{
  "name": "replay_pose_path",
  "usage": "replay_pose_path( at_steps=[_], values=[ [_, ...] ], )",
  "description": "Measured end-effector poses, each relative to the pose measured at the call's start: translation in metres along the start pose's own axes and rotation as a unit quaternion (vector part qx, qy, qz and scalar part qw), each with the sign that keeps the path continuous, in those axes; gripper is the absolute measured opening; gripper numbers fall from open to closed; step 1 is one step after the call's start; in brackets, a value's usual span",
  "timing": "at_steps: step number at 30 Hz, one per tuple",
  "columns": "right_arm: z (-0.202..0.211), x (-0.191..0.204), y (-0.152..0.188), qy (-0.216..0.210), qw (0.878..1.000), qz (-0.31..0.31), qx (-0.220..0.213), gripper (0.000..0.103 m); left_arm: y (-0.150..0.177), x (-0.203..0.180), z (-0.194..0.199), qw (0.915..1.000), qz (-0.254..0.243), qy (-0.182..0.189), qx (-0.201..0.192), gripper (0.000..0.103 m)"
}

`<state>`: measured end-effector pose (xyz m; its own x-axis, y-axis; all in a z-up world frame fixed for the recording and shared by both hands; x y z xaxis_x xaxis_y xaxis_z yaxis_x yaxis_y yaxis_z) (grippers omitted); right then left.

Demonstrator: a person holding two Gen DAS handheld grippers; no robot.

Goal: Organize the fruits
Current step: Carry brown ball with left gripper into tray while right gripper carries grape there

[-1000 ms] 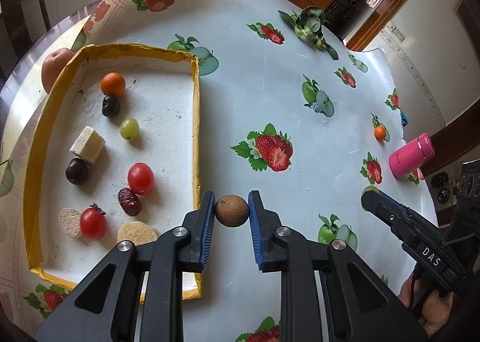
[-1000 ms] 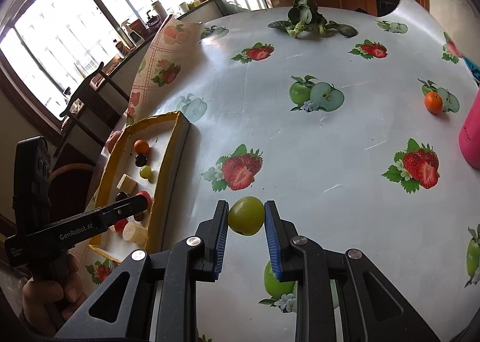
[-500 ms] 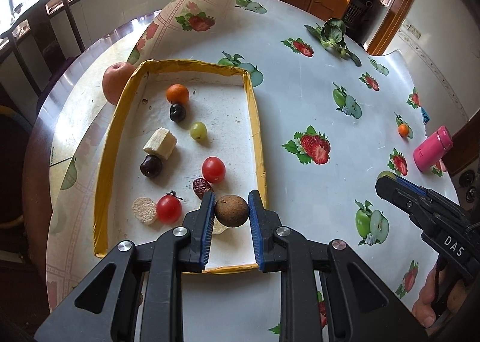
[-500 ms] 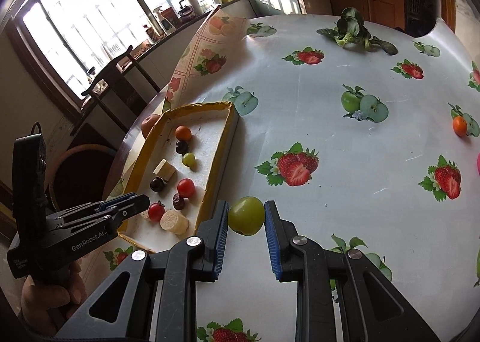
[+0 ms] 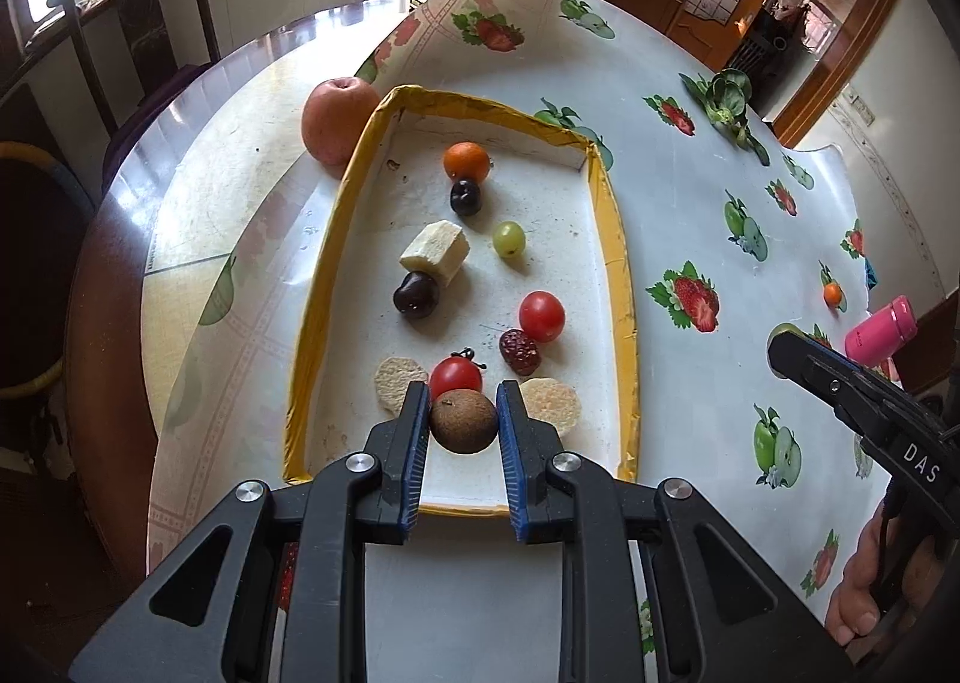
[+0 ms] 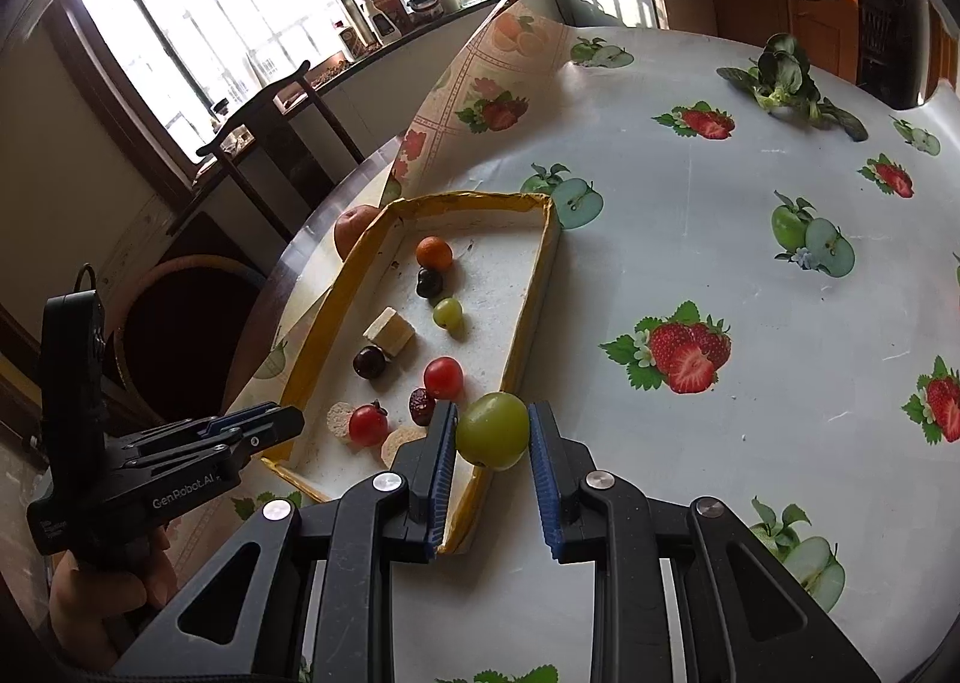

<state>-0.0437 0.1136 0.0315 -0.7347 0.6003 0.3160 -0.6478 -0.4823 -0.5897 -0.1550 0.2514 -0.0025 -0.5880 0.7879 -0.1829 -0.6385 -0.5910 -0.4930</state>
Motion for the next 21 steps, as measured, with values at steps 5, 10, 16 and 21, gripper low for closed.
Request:
replay_pose_path(
  at_steps=[5,10,16,21],
  values=[
    [-0.012,0.01,-0.002,-0.007,1.0,0.005,0.006,0.024,0.001,0.011,-0.002,0.9999,0.011,-0.004,0.002,0.02],
    [-0.022,0.017,-0.006,-0.014,1.0,0.01,0.009,0.024,-0.001,0.014,-0.005,0.9999,0.013,-0.004,0.002,0.02],
    [-0.032,0.019,-0.012,-0.016,1.0,0.013,0.011,0.024,-0.001,0.016,-0.014,0.9998,0.016,-0.002,0.012,0.02],
    [-0.048,0.022,-0.022,-0.017,1.0,0.017,0.014,0.024,-0.004,0.016,-0.028,0.9997,0.016,-0.001,0.021,0.02]
  ],
)
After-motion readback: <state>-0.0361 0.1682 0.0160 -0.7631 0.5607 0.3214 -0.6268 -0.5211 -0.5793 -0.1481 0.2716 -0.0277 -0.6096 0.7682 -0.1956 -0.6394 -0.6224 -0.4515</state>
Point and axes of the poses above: each gripper's, at about its wrist camera, not at the fingertips, and z roughly against the way its jaws point, x to its left, y to its underside, the point moved 8 cm from there along -z, roughly the way its jaws point, and after that the axes turned 3 degrees about -x, right-handed, at the moved point
